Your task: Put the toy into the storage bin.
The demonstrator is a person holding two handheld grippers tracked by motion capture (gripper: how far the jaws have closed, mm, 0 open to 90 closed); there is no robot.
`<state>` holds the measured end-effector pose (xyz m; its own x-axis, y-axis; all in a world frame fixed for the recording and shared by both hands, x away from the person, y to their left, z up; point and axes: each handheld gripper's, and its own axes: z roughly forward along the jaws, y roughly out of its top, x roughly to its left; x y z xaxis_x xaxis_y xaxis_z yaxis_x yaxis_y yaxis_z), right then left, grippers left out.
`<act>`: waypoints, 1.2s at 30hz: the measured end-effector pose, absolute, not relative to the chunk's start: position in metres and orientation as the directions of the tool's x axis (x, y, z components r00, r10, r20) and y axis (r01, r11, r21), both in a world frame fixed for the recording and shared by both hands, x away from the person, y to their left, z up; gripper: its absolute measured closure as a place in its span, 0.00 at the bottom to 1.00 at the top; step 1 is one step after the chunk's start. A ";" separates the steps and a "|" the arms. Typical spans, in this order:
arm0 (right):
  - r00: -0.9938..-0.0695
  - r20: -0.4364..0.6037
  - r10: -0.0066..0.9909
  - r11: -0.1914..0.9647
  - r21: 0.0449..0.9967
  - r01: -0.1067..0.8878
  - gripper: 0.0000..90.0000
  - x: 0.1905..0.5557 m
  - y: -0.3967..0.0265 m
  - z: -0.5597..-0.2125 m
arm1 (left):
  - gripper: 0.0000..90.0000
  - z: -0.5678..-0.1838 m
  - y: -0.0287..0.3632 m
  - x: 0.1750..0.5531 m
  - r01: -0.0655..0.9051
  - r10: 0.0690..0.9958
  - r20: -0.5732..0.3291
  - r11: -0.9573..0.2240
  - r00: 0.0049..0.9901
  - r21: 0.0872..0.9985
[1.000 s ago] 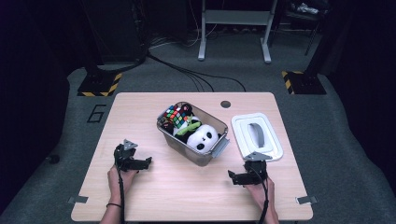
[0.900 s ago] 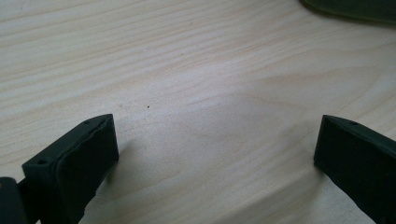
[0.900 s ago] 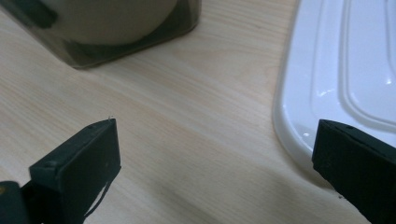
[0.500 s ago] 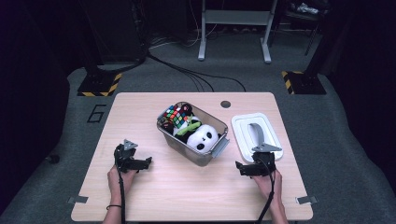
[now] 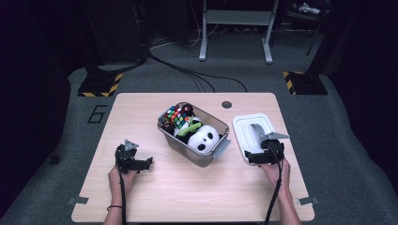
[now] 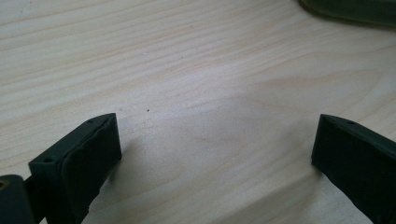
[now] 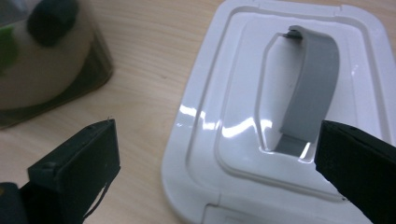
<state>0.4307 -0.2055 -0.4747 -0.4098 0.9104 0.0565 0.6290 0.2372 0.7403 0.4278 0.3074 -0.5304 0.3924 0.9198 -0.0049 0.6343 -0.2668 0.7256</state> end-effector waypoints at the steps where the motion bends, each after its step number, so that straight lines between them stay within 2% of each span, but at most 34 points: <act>1: -0.407 0.051 0.912 0.240 0.737 0.632 0.00 0.435 -0.208 -0.474 | 0.01 -0.530 0.307 0.428 0.635 0.920 -0.005 -0.267 0.392 0.725; 7: -0.375 0.071 0.924 0.210 0.727 0.653 0.01 0.460 -0.217 -0.476 | 0.01 -0.530 0.307 0.428 0.634 0.920 -0.004 -0.266 0.391 0.726; 18: -0.323 0.093 0.942 0.180 0.670 0.720 0.13 0.510 -0.225 -0.488 | 0.02 -0.530 0.307 0.428 0.635 0.922 -0.004 -0.264 0.387 0.726; 23: -0.304 0.078 0.949 0.180 0.657 0.732 0.25 0.522 -0.225 -0.491 | 0.02 -0.530 0.307 0.428 0.635 0.922 -0.004 -0.263 0.386 0.726; 25: -0.295 0.091 0.951 0.168 0.648 0.743 0.32 0.527 -0.226 -0.491 | 0.02 -0.530 0.307 0.428 0.635 0.922 -0.004 -0.263 0.386 0.726; 36: -0.291 0.058 0.955 0.196 0.614 0.765 0.54 0.533 -0.222 -0.493 | 0.02 -0.530 0.307 0.428 0.635 0.923 -0.004 -0.263 0.386 0.726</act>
<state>0.5333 -0.2222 -0.4935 -0.2914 0.9548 0.0577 0.7645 0.1963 0.6140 0.4280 0.3074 -0.5304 0.3858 0.9226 -0.0037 0.6353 -0.2627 0.7262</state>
